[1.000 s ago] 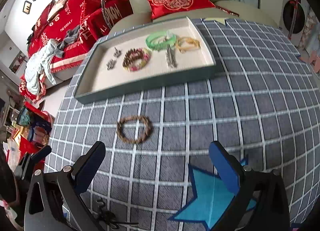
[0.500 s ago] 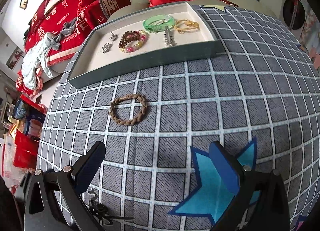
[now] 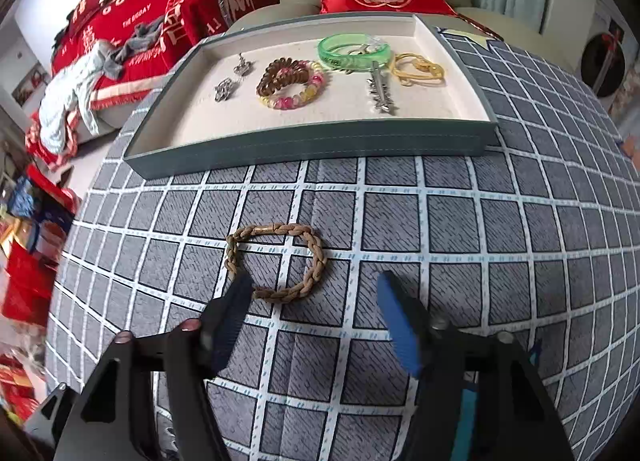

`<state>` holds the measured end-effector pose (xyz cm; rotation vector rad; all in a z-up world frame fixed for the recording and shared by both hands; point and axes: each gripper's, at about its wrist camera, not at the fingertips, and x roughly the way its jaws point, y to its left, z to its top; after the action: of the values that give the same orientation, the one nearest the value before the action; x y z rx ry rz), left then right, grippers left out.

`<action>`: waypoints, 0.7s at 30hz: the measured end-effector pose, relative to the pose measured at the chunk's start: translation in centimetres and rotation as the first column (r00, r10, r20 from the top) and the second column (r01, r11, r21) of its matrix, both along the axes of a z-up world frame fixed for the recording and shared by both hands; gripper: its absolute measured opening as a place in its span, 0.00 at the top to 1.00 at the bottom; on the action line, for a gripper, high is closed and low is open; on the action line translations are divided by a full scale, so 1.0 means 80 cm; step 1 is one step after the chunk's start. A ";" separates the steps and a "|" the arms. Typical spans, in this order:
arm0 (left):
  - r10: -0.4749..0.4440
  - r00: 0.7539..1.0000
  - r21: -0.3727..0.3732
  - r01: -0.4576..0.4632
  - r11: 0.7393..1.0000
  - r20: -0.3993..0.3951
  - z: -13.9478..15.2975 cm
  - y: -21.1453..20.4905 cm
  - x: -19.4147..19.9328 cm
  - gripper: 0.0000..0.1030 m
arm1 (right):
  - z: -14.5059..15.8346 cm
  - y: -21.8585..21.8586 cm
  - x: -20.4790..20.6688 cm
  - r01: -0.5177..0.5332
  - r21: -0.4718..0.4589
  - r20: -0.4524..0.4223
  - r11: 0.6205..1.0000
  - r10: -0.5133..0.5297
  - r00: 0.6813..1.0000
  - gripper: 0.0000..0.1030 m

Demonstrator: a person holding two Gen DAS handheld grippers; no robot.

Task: Organize jewelry
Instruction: 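Grasp the braided brown bracelet with the right tool while the left tool grasps the black claw clip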

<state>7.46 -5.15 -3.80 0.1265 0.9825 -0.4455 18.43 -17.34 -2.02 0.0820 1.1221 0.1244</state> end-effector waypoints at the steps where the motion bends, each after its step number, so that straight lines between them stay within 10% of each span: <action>1: -0.002 1.000 0.002 0.002 1.000 0.002 0.000 -0.001 -0.001 0.26 | -0.001 0.004 0.000 -0.009 -0.020 0.005 1.000 0.009 1.000 0.39; 9: -0.010 1.000 0.002 0.010 1.000 0.003 0.003 -0.002 -0.004 0.73 | 0.003 0.017 -0.005 -0.050 -0.020 0.017 0.999 0.050 0.999 0.67; 12: -0.008 1.000 -0.034 0.007 0.999 -0.024 0.003 0.006 0.002 0.73 | 0.004 0.018 -0.005 -0.042 0.007 0.024 0.999 0.041 0.999 0.93; 21: 0.033 0.997 -0.106 -0.040 0.994 -0.065 0.009 0.034 0.014 0.73 | 0.016 -0.008 -0.012 0.018 0.067 0.041 0.998 -0.021 0.999 0.94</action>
<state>8.61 -2.45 -3.11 -0.0026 1.0188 -0.4704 17.49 -17.99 -0.74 0.1491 1.0756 0.1457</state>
